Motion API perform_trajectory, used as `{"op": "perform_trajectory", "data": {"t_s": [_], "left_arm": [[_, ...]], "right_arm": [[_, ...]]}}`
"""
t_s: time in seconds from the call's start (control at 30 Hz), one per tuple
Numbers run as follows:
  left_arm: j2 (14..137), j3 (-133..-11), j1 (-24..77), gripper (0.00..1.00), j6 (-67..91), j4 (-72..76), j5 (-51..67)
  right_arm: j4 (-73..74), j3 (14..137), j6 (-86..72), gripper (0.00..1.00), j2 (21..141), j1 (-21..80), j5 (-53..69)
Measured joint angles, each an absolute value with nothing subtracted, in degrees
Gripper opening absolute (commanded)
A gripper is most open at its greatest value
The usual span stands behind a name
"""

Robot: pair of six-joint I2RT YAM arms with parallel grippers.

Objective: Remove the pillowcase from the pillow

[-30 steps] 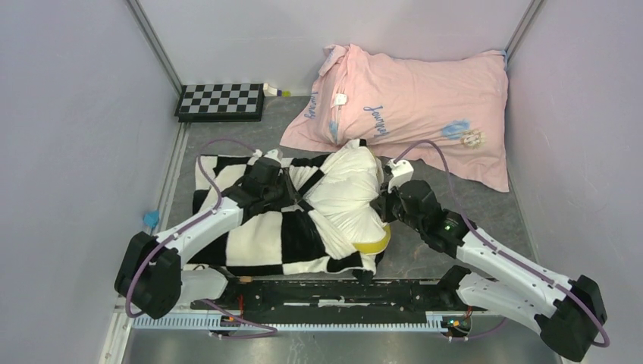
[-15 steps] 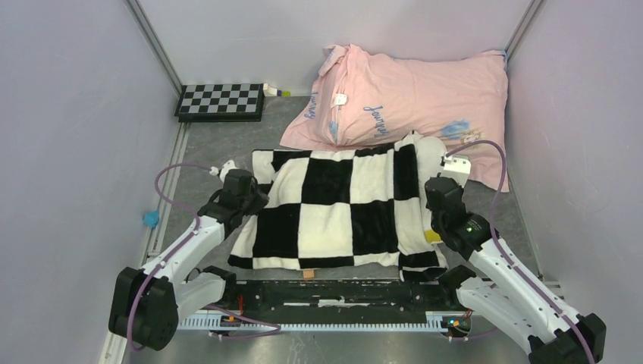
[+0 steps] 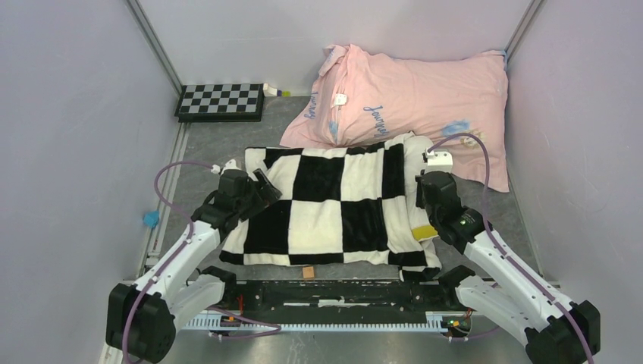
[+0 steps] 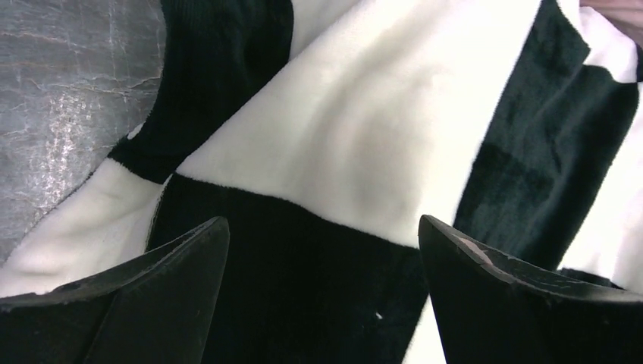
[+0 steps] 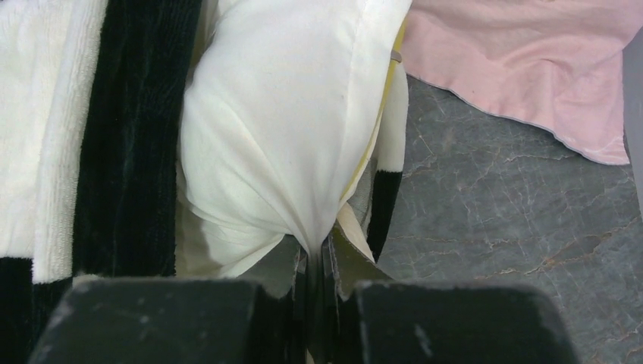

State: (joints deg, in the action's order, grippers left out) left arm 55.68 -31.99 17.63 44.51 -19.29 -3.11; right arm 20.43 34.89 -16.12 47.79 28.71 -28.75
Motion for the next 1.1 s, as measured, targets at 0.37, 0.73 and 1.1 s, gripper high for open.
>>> {"op": "perform_trajectory", "data": {"t_s": [0.37, 0.73, 1.1], "left_arm": [[51.3, -24.6, 7.7, 1.0, 52.3, -19.8, 0.9], [47.5, -17.1, -4.6, 1.0, 60.0, -16.6, 6.1], [55.6, -15.1, -3.9, 0.81, 61.6, -3.6, 13.8]], "right_arm": [[19.9, 35.0, -15.5, 0.0, 48.2, 28.7, -27.9], [19.7, 35.0, -15.1, 0.0, 48.2, 28.7, -26.8], [18.7, 35.0, -15.1, 0.0, 48.5, 28.6, -25.1]]}}
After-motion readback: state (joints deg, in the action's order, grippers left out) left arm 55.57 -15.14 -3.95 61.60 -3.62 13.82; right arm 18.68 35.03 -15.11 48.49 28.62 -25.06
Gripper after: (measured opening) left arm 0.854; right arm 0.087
